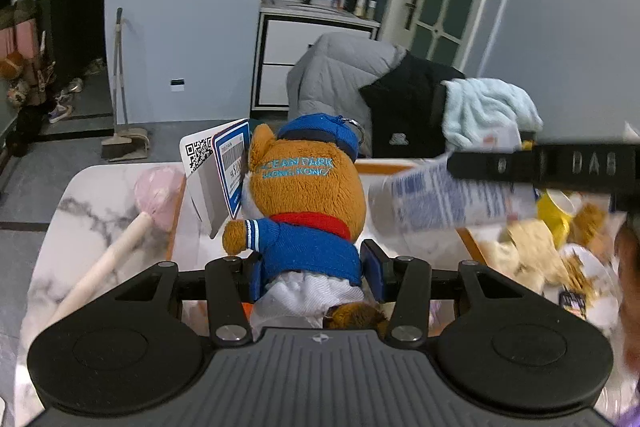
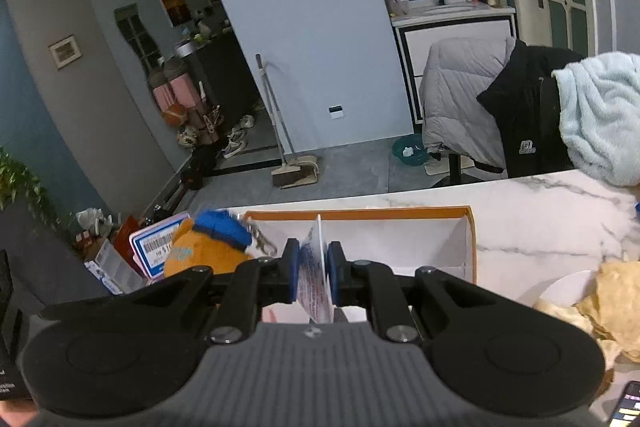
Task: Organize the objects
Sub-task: 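Carry the bear and the white bottle over the orange box with both grippers, then open the left gripper to drop the bear while the right gripper releases the bottle into the box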
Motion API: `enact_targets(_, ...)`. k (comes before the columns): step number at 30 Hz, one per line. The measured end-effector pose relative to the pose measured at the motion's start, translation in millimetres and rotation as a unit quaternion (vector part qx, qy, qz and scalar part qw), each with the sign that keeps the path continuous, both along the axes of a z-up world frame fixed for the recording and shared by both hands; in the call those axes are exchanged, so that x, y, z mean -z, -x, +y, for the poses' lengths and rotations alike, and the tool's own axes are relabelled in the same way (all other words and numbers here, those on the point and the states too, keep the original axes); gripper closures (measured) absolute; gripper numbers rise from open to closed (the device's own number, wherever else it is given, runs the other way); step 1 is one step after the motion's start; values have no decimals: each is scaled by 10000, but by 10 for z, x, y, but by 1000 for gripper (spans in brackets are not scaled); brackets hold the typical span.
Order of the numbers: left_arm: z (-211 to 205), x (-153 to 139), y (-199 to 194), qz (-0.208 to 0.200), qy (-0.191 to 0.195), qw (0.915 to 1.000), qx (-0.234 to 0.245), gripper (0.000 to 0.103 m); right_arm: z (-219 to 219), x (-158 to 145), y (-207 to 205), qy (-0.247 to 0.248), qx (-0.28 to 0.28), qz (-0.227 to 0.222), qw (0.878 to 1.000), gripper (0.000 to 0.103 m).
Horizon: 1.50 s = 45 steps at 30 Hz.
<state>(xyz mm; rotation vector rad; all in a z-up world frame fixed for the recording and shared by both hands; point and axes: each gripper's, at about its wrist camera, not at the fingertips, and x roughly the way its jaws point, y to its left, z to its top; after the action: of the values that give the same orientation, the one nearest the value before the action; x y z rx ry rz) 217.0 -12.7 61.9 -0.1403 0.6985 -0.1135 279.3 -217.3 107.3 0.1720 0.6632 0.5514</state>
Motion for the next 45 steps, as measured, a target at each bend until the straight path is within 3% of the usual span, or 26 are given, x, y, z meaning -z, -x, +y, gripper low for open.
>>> enact_targets(12, -107, 429, -427, 509, -557, 9971, -66, 48, 31, 584, -494, -117, 341, 343, 9988, 88)
enact_targets(17, -194, 545, -490, 654, -853, 9942, -17, 48, 55, 750, -574, -302, 344, 466, 9979, 88)
enact_targets(24, -239, 705, -592, 807, -1073, 9909, -119, 50, 190, 917, -594, -103, 301, 509, 9982, 88)
enact_targets(27, -198, 707, -609, 770, -946, 9923, -234, 48, 235, 960, -593, -2, 273, 485, 9984, 88)
enact_targets(30, -175, 700, -630, 777, -1076, 9905, -364, 36, 238, 1017, -602, 79, 296, 478, 9984, 87)
enact_targets(35, -196, 674, -603, 699, -1223, 9891, -423, 26, 216, 1053, -600, 125, 329, 498, 9981, 77)
enact_targets(38, -175, 659, -588, 692, -1218, 9892, -431, 25, 196, 1032, -582, 257, 417, 392, 9980, 72)
enact_targets(45, -199, 519, -527, 544, -1209, 9906, -340, 25, 154, 977, -517, 663, 861, 39, 9941, 72)
